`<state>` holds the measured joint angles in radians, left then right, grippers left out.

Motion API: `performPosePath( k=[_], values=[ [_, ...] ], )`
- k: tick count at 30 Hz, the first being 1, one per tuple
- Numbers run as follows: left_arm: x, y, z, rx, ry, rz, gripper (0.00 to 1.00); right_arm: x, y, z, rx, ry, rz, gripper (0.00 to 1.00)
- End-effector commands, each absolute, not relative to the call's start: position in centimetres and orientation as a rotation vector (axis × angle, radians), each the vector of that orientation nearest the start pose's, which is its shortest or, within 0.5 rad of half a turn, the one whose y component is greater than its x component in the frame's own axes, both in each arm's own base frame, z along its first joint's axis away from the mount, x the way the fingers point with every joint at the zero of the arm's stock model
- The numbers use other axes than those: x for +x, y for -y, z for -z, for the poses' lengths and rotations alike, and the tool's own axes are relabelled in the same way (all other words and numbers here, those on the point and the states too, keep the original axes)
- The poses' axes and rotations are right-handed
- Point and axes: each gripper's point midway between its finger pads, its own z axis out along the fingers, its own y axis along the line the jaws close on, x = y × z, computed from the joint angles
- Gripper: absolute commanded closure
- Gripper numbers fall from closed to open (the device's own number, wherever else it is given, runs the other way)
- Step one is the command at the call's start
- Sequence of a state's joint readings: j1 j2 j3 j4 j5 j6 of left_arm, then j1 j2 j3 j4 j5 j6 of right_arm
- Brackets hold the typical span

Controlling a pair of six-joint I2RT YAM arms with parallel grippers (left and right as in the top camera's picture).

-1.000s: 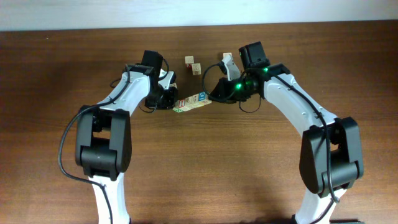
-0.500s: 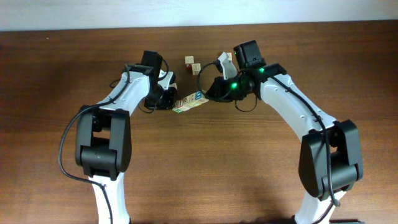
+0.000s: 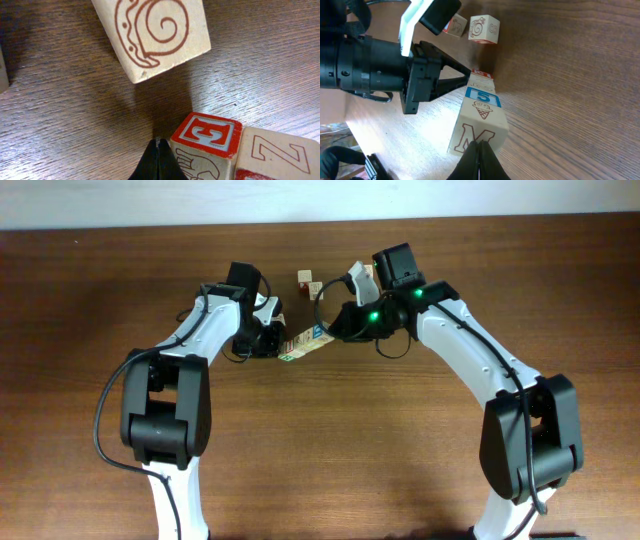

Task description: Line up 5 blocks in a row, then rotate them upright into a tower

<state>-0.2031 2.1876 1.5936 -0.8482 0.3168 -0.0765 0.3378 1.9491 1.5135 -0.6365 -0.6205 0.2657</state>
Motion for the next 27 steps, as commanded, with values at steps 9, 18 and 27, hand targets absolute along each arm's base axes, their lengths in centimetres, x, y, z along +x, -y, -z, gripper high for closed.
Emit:
performPosePath(
  k=[9, 18, 27],
  values=[
    [40.0, 20.5, -2.4, 0.338, -2.961, 0.888, 1.0, 38.7, -27.8, -10.6, -0.397, -2.712, -1.029, 0.96],
    [39.7, 21.2, -2.6, 0.355, -2.957, 0.918, 1.0, 38.7, -27.7, -10.5, -0.395, -2.714, -1.022, 0.96],
    [39.6, 22.1, -2.6, 0.376, -2.949, 0.918, 1.0, 38.7, -27.4, -10.2, -0.386, -2.729, -0.996, 0.96]
  ],
)
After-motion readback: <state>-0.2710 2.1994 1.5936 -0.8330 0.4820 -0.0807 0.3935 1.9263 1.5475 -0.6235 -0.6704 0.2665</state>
